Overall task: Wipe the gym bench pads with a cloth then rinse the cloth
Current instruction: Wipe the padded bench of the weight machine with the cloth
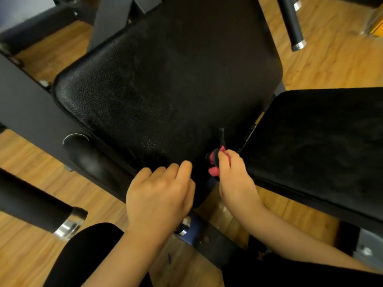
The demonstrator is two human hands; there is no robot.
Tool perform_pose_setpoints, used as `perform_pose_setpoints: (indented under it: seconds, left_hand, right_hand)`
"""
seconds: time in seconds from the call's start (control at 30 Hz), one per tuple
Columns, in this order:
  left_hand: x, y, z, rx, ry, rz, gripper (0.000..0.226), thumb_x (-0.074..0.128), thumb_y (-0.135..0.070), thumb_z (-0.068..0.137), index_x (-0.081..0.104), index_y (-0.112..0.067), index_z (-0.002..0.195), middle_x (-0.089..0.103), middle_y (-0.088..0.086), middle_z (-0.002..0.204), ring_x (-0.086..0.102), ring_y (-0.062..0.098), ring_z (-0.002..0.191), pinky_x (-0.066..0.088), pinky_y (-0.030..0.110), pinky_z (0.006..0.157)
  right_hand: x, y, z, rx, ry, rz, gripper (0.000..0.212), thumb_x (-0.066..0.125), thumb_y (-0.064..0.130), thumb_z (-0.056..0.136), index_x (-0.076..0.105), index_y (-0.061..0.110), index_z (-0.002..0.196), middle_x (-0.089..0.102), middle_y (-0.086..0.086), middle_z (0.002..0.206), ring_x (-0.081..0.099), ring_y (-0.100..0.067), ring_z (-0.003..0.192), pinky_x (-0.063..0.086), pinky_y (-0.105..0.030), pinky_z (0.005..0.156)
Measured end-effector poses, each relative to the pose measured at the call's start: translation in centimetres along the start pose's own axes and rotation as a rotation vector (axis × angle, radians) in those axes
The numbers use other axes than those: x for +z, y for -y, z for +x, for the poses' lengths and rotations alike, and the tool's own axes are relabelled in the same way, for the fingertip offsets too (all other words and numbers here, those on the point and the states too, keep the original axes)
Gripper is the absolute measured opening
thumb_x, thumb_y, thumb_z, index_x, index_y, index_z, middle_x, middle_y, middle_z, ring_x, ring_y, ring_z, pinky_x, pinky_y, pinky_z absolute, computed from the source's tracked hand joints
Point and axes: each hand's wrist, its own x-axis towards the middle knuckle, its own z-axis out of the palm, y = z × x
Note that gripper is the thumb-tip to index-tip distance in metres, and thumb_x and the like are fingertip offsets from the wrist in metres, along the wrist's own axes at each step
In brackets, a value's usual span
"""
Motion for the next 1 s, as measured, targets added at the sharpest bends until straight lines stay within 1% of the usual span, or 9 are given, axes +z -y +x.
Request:
perform_pose_setpoints:
  seconds: [0.03,0.13,0.23,0.33,0.47,0.6,0.73,0.87,1.0]
  left_hand:
    - [0.0,0.0,0.0,-0.003,0.001,0.003,0.024,0.043,-0.021,0.090,0.051,-0.018,0.068,0.047,0.000,0.054,0.047,0.022,0.046,0.022,0.036,0.055]
    - [-0.1,-0.1,0.0,-0.005,0.023,0.004,0.022,0.046,-0.020,0.089,0.051,-0.018,0.068,0.047,-0.001,0.053,0.047,0.022,0.046,0.023,0.035,0.054]
    - [-0.1,-0.1,-0.1,-0.013,0.033,0.007,0.021,0.046,-0.020,0.088,0.051,-0.018,0.068,0.047,0.000,0.054,0.047,0.023,0.046,0.021,0.036,0.055]
    - [-0.1,0.0,0.0,-0.006,0.024,0.010,0.021,0.046,-0.020,0.088,0.051,-0.018,0.068,0.047,0.000,0.054,0.047,0.023,0.046,0.021,0.036,0.055]
    - [-0.1,-0.1,0.0,0.005,0.037,0.014,0.019,0.047,-0.019,0.087,0.051,-0.018,0.068,0.048,-0.001,0.054,0.047,0.023,0.047,0.022,0.035,0.055]
    - [-0.2,-0.2,0.0,0.004,0.038,0.019,0.021,0.046,-0.019,0.088,0.051,-0.018,0.068,0.048,0.000,0.055,0.048,0.023,0.047,0.024,0.035,0.055]
    - [-0.2,-0.2,0.0,-0.005,0.039,0.023,0.019,0.048,-0.019,0.087,0.051,-0.018,0.068,0.048,-0.001,0.054,0.048,0.023,0.047,0.024,0.035,0.054]
    - [0.0,-0.1,0.0,-0.012,0.038,0.021,0.018,0.049,-0.019,0.086,0.052,-0.018,0.069,0.049,-0.001,0.055,0.049,0.023,0.048,0.023,0.036,0.055]
    - [-0.1,-0.1,0.0,-0.001,0.030,0.017,0.018,0.050,-0.019,0.086,0.052,-0.018,0.068,0.049,0.000,0.055,0.049,0.023,0.049,0.024,0.036,0.055]
  right_hand:
    - [-0.2,0.3,-0.4,0.024,0.015,0.049,0.031,0.032,0.050,0.098,0.048,0.032,0.119,0.059,0.009,0.109,0.059,-0.011,0.097,0.050,-0.031,0.082]
    - [-0.2,0.7,-2.2,0.030,0.049,0.043,0.044,0.065,0.020,0.083,0.046,0.016,0.123,0.047,-0.005,0.117,0.051,-0.021,0.104,0.050,-0.028,0.082]
    - [0.0,1.5,-4.3,-0.111,0.287,0.147,0.053,0.069,0.015,0.079,0.039,0.019,0.123,0.038,-0.005,0.123,0.048,-0.021,0.110,0.042,-0.022,0.082]
    - [0.3,0.7,-4.1,-0.159,0.199,0.186,0.066,0.077,0.008,0.066,0.041,0.020,0.120,0.046,-0.006,0.117,0.058,-0.024,0.099,0.050,-0.024,0.070]
    - [0.4,0.6,-3.6,0.016,0.118,0.268,0.064,0.074,0.008,0.073,0.044,0.020,0.128,0.039,0.000,0.125,0.052,-0.019,0.109,0.043,-0.019,0.078]
    - [0.7,0.8,-4.1,-0.139,0.136,0.298,0.059,0.073,0.011,0.072,0.046,0.021,0.123,0.037,0.000,0.119,0.051,-0.021,0.108,0.049,-0.025,0.078]
    - [1.2,1.1,-4.3,-0.318,0.213,0.291,0.047,0.055,0.022,0.080,0.044,0.024,0.125,0.036,-0.003,0.121,0.048,-0.022,0.108,0.055,-0.035,0.075]
    - [1.2,1.2,-3.6,-0.446,0.157,0.210,0.041,0.045,0.024,0.080,0.050,0.025,0.121,0.043,-0.004,0.121,0.046,-0.019,0.104,0.053,-0.029,0.064]
    - [1.1,1.2,-3.0,-0.581,0.086,0.135,0.031,0.047,0.022,0.087,0.059,0.024,0.116,0.055,-0.008,0.117,0.047,-0.020,0.097,0.047,-0.028,0.066]
